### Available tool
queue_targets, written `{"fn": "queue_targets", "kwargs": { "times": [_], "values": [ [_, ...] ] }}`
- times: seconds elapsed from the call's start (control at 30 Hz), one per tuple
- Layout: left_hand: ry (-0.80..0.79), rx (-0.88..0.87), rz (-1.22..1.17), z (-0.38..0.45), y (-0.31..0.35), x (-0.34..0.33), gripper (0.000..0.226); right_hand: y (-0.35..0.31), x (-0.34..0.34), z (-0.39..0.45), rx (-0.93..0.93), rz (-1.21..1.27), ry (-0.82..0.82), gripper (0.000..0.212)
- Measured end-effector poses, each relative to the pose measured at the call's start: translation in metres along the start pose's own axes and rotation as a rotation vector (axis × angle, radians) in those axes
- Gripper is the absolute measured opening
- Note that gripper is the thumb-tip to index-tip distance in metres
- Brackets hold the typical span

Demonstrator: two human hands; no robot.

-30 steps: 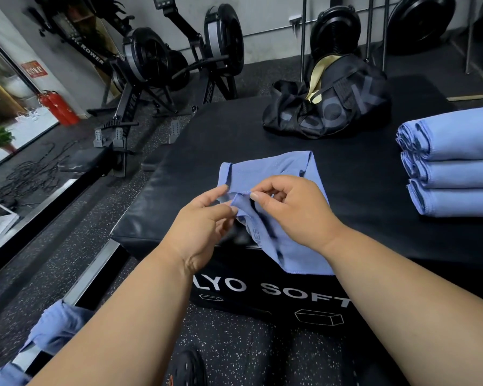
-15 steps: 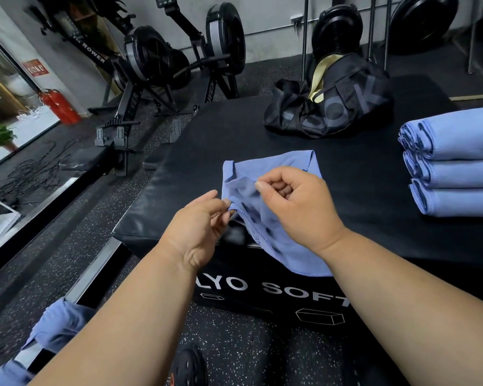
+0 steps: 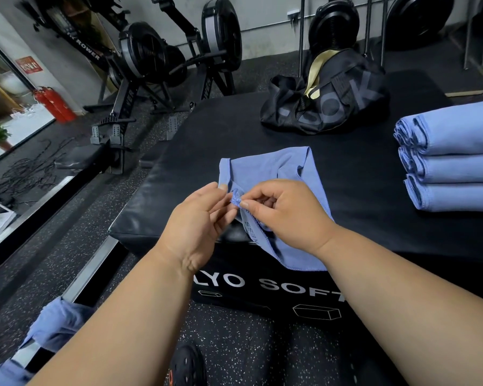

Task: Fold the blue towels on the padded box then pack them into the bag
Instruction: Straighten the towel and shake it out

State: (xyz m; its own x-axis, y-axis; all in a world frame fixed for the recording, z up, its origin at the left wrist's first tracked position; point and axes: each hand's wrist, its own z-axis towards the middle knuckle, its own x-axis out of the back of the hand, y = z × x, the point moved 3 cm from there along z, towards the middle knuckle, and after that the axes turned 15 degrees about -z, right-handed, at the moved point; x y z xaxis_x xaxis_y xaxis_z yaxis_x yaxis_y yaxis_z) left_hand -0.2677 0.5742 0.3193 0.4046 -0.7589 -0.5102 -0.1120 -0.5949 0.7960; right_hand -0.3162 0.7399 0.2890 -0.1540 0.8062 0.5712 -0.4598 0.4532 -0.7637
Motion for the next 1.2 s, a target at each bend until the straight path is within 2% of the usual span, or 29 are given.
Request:
{"fn": "queue_targets", "kwargs": {
  "times": [0.1,0.27,0.4,0.53,0.7,0.93,1.03,1.17,1.2],
  "values": [
    [-0.001,0.008,0.001,0.001,0.0,0.0,0.043,-0.002,0.001,0.0,0.011,-0.021,0.006,0.008],
    [-0.009,0.031,0.054,0.004,-0.004,0.001,0.043,-0.003,0.002,0.002,0.074,-0.163,0.013,0.005],
    [-0.005,0.029,0.078,0.008,-0.008,0.005,0.035,-0.004,-0.002,-0.001,0.068,-0.131,-0.087,0.006],
    [0.117,-0.06,0.048,0.018,0.007,0.023,0.031,0.012,0.003,-0.002,-0.048,-0.104,-0.181,0.015],
    [0.219,-0.15,0.02,0.028,0.033,0.061,0.035,0.047,0.033,-0.008,-0.133,-0.475,-0.362,0.024],
    [0.263,-0.156,-0.004,0.029,0.03,0.086,0.029,0.068,0.058,-0.031,-0.158,-0.556,-0.505,0.044],
    [0.258,-0.154,-0.02,0.029,0.026,0.081,0.027,0.073,0.052,-0.036,-0.127,-0.564,-0.47,0.036],
    [0.258,-0.149,-0.023,0.034,0.029,0.076,0.032,0.077,0.057,-0.034,-0.157,-0.452,-0.374,0.004],
    [0.262,-0.146,-0.022,0.035,0.029,0.076,0.032,0.079,0.058,-0.033,-0.161,-0.461,-0.381,0.009]
  ]
}}
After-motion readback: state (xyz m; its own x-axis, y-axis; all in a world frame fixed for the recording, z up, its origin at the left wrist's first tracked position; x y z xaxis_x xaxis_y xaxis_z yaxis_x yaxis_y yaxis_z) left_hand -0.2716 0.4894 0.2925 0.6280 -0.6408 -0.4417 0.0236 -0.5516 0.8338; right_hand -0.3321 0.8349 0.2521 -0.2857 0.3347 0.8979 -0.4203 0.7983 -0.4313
